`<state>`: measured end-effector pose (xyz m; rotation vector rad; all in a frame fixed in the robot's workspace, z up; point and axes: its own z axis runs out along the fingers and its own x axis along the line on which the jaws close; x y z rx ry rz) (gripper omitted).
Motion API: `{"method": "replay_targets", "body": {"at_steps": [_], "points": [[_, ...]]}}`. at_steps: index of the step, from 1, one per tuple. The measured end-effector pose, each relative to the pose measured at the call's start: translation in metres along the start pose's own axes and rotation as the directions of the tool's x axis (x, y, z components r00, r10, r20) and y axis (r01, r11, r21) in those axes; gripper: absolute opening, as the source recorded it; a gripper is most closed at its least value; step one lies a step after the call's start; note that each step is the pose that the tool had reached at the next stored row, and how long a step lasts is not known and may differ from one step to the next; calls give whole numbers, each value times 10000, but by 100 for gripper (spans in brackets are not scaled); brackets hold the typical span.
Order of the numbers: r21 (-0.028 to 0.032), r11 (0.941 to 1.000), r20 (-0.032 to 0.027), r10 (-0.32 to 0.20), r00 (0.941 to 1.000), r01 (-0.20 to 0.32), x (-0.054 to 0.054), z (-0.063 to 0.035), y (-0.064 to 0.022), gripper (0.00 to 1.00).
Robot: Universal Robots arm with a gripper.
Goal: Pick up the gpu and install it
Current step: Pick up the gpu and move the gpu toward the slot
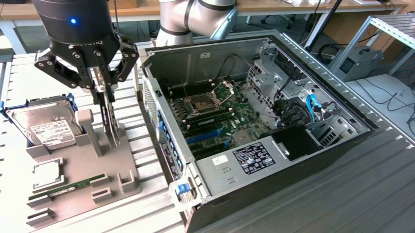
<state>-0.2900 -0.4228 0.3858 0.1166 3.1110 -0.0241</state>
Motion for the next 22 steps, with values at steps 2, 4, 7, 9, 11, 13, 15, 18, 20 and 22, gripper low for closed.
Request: {"method": "replay_targets", "body": {"at_steps": [2, 4, 7, 9, 11, 13, 15, 18, 20, 22], "points": [[0, 10000, 0, 0, 10000, 0, 0, -6, 0, 27], [0, 10000, 0, 0, 10000, 0, 0, -10, 0, 27], [0, 10000, 0, 0, 10000, 0, 0, -16, 0, 27], [0, 10000, 0, 0, 10000, 0, 0, -19, 0, 27], [0, 10000, 0, 0, 10000, 0, -1, -25, 0, 27], [0, 10000, 0, 0, 10000, 0, -1, -28, 0, 27], [0, 10000, 0, 0, 10000, 0, -1, -39, 0, 27], [1, 10000, -1, 0, 10000, 0, -2, -71, -1, 27], [0, 10000, 0, 0, 10000, 0, -2, -89, -1, 27], [1, 10000, -1, 0, 10000, 0, -3, -107, -1, 27]]}}
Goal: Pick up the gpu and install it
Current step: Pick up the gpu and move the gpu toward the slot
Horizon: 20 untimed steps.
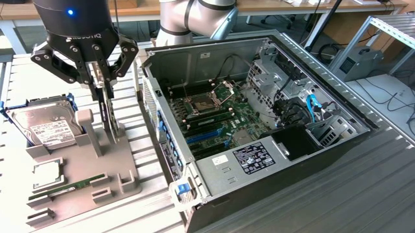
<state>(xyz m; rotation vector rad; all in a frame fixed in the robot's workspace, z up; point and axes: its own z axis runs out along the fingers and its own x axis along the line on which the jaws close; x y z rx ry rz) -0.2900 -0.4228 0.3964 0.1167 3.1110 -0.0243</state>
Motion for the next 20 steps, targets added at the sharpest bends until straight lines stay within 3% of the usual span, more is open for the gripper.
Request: {"method": "replay_targets", "body": {"at_steps": [7, 20], "points": [[-3, 10000, 1, 5, 10000, -5, -10, -67, 0, 27], [-3, 10000, 0, 5, 10000, -5, -16, -91, -1, 27]]}}
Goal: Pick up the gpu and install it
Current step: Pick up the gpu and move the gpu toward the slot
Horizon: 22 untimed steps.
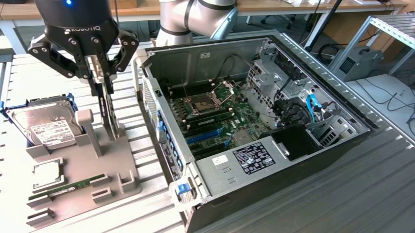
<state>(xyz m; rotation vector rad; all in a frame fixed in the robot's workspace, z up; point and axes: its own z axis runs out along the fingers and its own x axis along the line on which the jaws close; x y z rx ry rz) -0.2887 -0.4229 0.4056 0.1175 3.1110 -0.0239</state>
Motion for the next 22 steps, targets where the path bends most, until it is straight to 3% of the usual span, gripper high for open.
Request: {"method": "replay_targets", "body": {"at_steps": [22], "points": [[-1, 10000, 1, 0, 10000, 0, -3, -82, -1, 27]]}}
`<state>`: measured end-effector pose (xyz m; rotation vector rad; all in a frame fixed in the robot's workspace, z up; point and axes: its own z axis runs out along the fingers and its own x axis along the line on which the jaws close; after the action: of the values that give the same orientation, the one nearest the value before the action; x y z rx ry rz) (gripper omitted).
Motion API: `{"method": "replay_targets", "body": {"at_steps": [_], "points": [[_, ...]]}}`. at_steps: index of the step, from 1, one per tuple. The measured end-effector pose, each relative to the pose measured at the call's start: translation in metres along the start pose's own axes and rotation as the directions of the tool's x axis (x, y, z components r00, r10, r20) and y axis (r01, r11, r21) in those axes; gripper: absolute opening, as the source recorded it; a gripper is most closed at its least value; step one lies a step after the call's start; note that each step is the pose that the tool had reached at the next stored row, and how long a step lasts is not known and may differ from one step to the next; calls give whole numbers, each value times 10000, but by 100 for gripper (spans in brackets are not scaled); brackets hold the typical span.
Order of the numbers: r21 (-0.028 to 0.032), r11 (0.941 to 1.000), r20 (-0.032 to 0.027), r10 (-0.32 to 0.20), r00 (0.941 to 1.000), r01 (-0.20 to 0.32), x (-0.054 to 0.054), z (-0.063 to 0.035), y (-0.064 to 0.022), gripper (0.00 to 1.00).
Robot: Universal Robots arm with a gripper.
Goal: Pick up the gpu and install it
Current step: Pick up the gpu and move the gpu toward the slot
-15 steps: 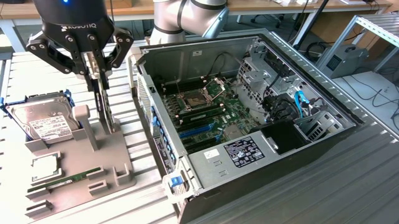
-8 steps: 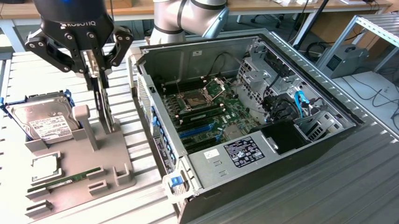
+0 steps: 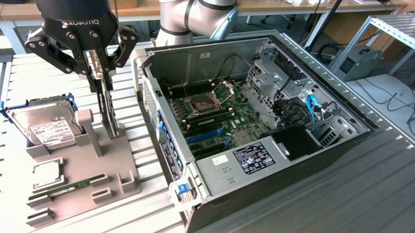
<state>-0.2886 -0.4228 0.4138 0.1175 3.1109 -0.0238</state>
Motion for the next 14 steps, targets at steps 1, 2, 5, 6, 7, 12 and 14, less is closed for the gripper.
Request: {"method": "replay_targets", "body": {"at_steps": [1, 2, 5, 6, 7, 12, 14], "points": [[1, 10000, -1, 0, 10000, 0, 0, -5, 0, 27], [0, 10000, 0, 0, 10000, 0, 0, -8, 0, 27], [0, 10000, 0, 0, 10000, 0, -1, -19, 0, 27], [0, 10000, 0, 0, 10000, 0, -1, -23, 0, 27], [0, 10000, 0, 0, 10000, 0, -2, -26, -1, 27], [1, 10000, -1, 0, 10000, 0, -3, -49, -1, 27], [1, 10000, -1, 0, 10000, 0, -4, -62, -1, 27]]}}
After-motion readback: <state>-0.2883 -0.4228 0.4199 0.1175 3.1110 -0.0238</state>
